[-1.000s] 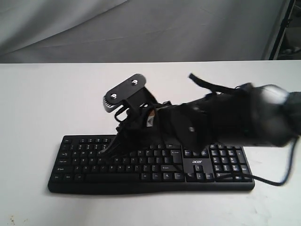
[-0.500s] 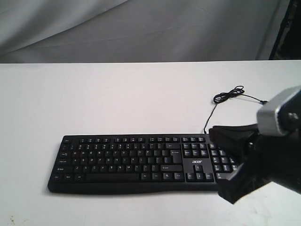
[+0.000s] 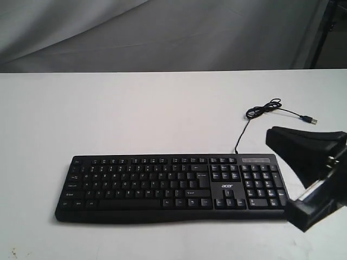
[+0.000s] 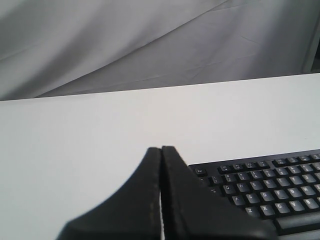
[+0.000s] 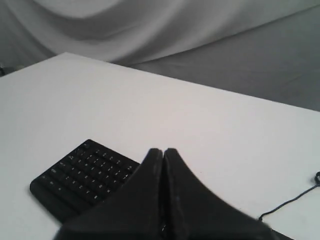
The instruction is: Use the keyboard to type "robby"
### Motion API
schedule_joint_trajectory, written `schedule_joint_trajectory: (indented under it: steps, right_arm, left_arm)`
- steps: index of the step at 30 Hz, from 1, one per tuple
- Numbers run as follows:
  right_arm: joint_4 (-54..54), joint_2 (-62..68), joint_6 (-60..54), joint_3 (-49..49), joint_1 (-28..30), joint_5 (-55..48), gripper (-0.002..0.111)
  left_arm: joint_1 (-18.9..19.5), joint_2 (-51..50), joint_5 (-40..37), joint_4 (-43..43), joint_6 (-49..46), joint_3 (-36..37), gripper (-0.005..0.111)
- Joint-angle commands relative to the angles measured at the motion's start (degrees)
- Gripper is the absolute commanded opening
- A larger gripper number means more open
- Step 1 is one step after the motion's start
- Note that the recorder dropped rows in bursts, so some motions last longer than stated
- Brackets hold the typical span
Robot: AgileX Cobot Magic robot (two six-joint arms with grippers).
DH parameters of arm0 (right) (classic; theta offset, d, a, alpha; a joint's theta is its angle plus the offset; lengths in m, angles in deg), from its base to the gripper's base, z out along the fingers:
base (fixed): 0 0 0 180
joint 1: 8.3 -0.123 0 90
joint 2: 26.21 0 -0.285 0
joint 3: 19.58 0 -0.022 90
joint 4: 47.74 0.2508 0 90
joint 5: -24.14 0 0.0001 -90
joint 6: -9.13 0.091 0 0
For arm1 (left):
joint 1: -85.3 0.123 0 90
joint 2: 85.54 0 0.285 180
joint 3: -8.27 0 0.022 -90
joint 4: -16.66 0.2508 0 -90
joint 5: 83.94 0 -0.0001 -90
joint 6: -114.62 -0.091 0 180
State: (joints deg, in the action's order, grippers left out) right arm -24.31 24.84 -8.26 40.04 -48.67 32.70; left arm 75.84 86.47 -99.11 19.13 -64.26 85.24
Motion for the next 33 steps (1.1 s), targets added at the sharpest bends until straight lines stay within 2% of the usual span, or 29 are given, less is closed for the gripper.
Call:
schedule_joint_trajectory:
  steps: [1,3,8,9,11,18,24,33]
  right_arm:
    - [-0.1,-9.6,-0.2,6.0,7.1,0.2,0.0]
    - [-0.1,-15.9,-0.2,8.6,13.1,-2.9,0.0]
    - [-1.0,-34.2,-0.2,9.1,35.0,-21.6,0.0]
    - [-1.0,-37.0,-0.2,9.1,38.2,-25.2,0.0]
    - [-1.0,-39.4,-0.2,9.1,41.2,-28.2,0.0]
    - [-2.4,-39.6,0.4,10.5,41.5,-28.1,0.0]
    - [-18.4,-39.6,16.7,12.6,41.5,-26.4,0.0]
    - [-24.6,-39.6,16.6,17.6,41.5,-20.6,0.0]
  left_arm:
    - [-0.4,0.2,0.4,0.3,0.2,0.2,0.0]
    - [-0.4,0.2,0.4,0.3,0.2,0.2,0.0]
    - [-0.4,0.2,0.4,0.3,0.2,0.2,0.0]
    - [-0.4,0.2,0.4,0.3,0.2,0.2,0.0]
    - [-0.4,0.2,0.4,0.3,0.2,0.2,0.0]
    - [-0.4,0.2,0.4,0.3,0.2,0.2,0.0]
    - [-0.4,0.2,0.4,0.3,0.2,0.2,0.0]
    - [-0.4,0.2,0.4,0.3,0.2,0.2,0.0]
